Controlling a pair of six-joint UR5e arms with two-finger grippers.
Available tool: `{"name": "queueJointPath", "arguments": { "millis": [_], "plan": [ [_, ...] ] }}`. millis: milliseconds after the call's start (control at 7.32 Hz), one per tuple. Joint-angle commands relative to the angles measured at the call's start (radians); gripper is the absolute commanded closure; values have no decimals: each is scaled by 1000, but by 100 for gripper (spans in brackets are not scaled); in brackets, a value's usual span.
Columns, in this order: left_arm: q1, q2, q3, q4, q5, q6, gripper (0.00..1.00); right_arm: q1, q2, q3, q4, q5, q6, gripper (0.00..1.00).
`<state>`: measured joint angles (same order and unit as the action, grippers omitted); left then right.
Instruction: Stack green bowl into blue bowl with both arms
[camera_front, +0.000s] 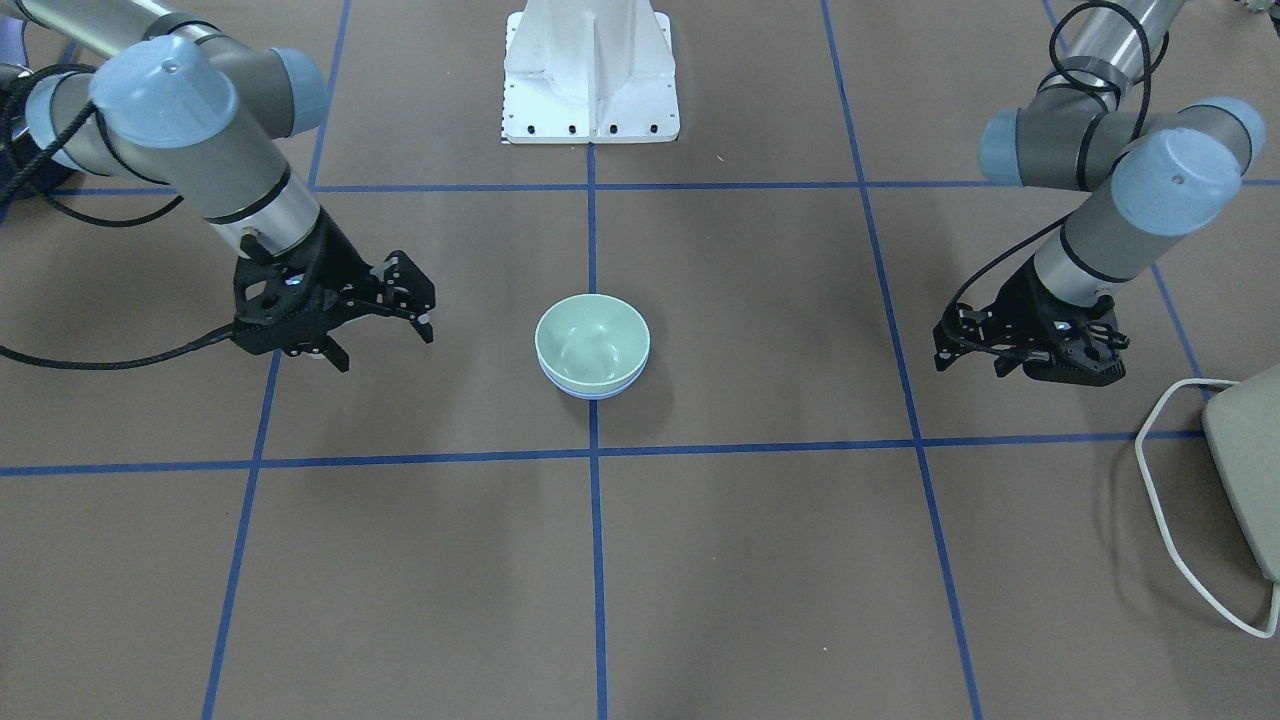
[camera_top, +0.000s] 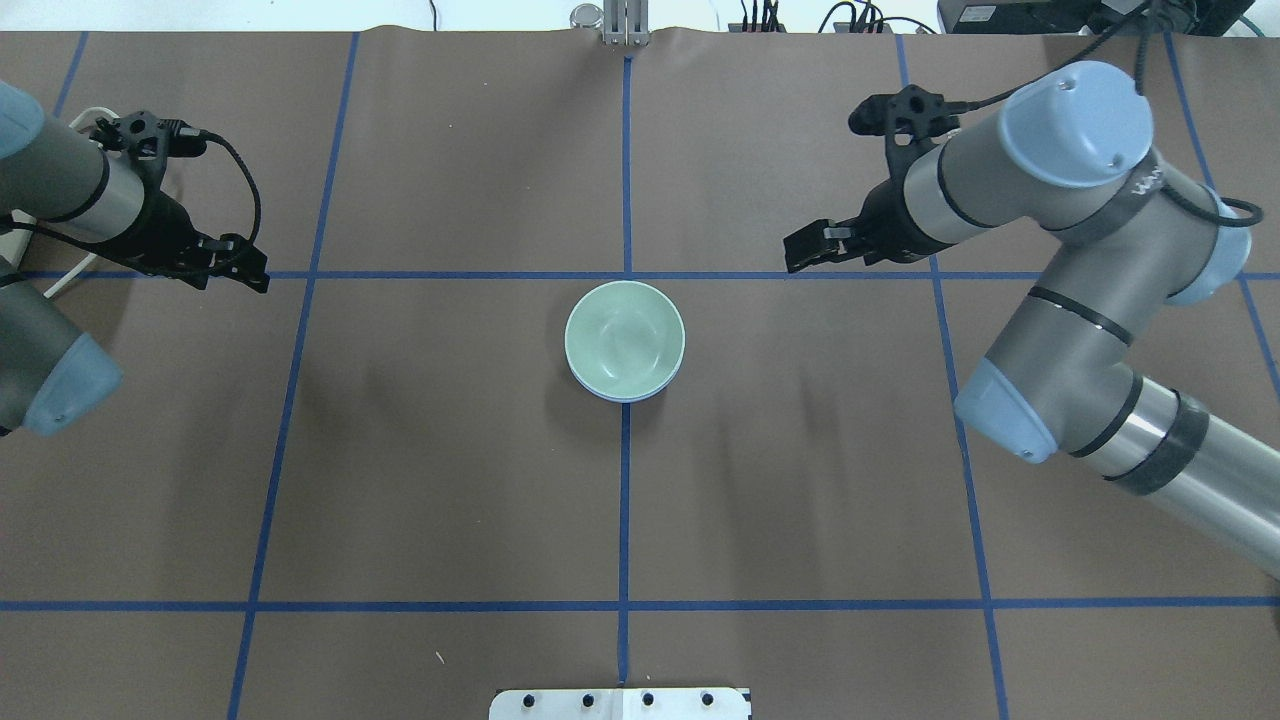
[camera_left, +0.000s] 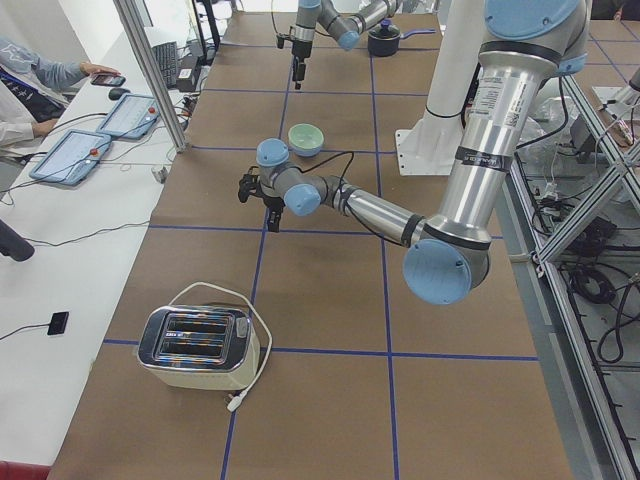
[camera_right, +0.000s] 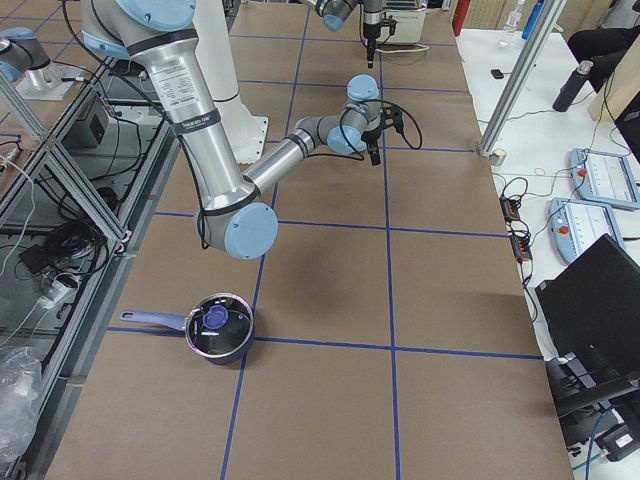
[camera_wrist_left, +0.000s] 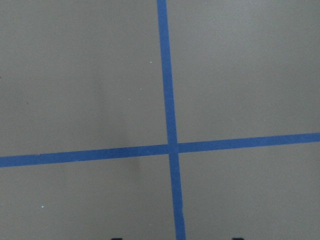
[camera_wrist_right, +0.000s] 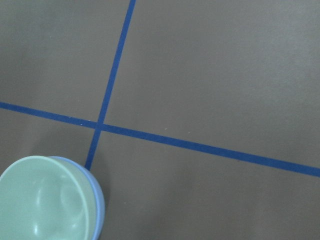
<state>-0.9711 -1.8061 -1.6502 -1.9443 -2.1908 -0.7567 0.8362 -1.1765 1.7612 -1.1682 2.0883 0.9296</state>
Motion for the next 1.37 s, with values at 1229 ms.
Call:
{"name": "queueJointPath", "arguments": {
  "millis": [1229],
  "plan": [
    [-319, 266, -43, 15, -162, 365, 0, 491, -276, -66, -294, 208, -561, 0]
  ]
}}
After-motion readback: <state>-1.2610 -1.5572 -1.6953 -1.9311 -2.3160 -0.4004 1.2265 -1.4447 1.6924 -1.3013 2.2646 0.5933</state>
